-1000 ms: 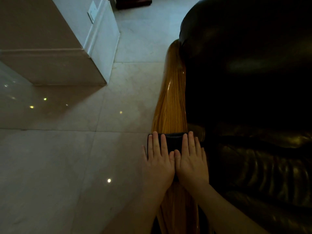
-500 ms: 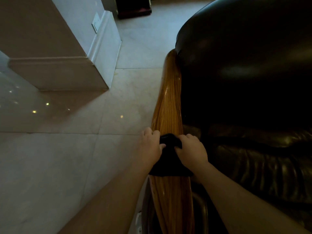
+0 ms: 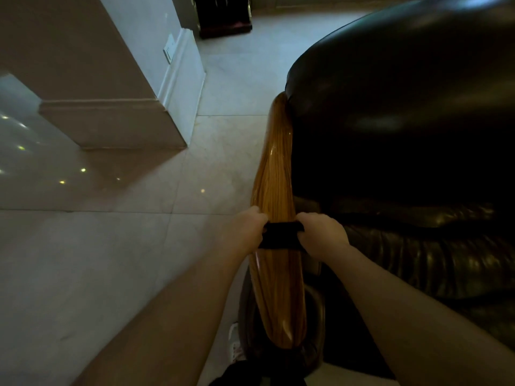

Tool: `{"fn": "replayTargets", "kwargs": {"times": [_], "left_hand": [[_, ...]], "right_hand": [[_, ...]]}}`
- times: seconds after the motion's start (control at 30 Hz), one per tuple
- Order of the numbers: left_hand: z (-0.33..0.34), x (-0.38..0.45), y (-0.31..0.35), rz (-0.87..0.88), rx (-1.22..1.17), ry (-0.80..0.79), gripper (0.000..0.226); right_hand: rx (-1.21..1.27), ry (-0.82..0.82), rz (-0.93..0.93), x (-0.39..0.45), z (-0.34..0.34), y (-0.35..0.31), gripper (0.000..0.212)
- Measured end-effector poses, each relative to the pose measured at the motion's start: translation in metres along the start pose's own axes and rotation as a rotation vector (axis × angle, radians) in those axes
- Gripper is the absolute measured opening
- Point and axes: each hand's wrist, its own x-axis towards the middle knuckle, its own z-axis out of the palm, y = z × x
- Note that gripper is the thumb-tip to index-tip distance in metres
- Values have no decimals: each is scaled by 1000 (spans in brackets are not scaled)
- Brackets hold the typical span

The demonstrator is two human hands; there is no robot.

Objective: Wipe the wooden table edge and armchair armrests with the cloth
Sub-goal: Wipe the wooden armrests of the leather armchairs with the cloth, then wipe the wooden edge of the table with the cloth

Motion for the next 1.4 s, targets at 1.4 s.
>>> {"fn": "replayTargets", "kwargs": {"times": [1.4], "left_hand": [[82,-284,635,1434,200,-294,25]], "right_hand": [[367,580,1414,-719,-66,151,13]]}}
